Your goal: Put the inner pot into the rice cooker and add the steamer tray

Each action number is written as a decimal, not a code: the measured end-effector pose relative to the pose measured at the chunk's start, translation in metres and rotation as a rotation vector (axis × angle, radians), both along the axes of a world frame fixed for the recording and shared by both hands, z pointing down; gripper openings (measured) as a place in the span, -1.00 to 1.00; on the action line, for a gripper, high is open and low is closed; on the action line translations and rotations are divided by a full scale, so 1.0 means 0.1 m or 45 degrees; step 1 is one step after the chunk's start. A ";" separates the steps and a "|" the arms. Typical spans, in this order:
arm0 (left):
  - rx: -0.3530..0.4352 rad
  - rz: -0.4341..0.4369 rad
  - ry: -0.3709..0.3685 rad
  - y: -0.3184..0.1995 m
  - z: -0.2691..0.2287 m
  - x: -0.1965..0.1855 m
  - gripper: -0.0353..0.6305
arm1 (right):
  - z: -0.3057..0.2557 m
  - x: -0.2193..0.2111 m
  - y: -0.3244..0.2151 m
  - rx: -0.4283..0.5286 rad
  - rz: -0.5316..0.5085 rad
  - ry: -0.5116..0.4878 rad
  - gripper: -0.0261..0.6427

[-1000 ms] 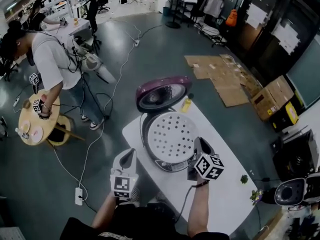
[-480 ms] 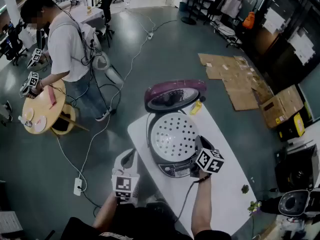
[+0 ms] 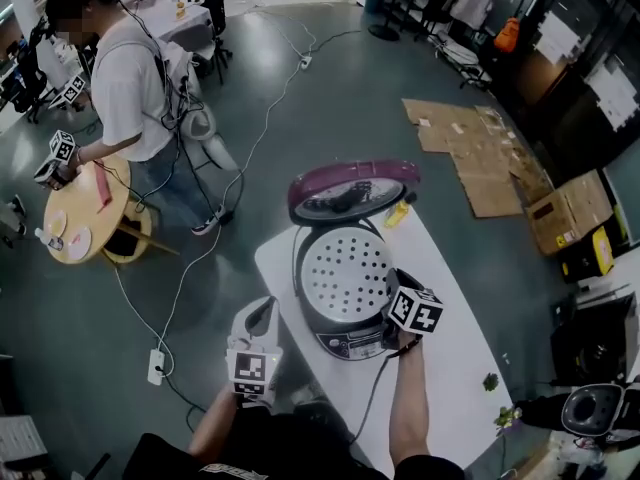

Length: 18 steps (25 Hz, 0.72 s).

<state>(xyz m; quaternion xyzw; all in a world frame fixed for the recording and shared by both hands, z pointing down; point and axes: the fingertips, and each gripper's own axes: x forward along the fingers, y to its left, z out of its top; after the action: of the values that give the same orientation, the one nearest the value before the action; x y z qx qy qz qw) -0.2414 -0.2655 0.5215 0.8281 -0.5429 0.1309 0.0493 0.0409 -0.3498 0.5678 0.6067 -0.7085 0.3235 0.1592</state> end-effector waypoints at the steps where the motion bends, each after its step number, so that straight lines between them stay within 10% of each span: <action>1: -0.006 -0.002 0.000 -0.01 0.02 -0.01 -0.86 | 0.03 0.00 -0.01 -0.014 -0.008 0.003 -0.83; 18: -0.077 -0.006 0.041 -0.15 0.25 0.08 -0.86 | 0.40 0.03 -0.17 -0.211 -0.080 0.208 -0.80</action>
<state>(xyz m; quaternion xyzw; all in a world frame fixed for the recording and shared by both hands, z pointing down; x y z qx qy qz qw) -0.2333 -0.2801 0.5468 0.8269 -0.5398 0.1340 0.0834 0.0437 -0.3669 0.6079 0.5931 -0.6827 0.3253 0.2761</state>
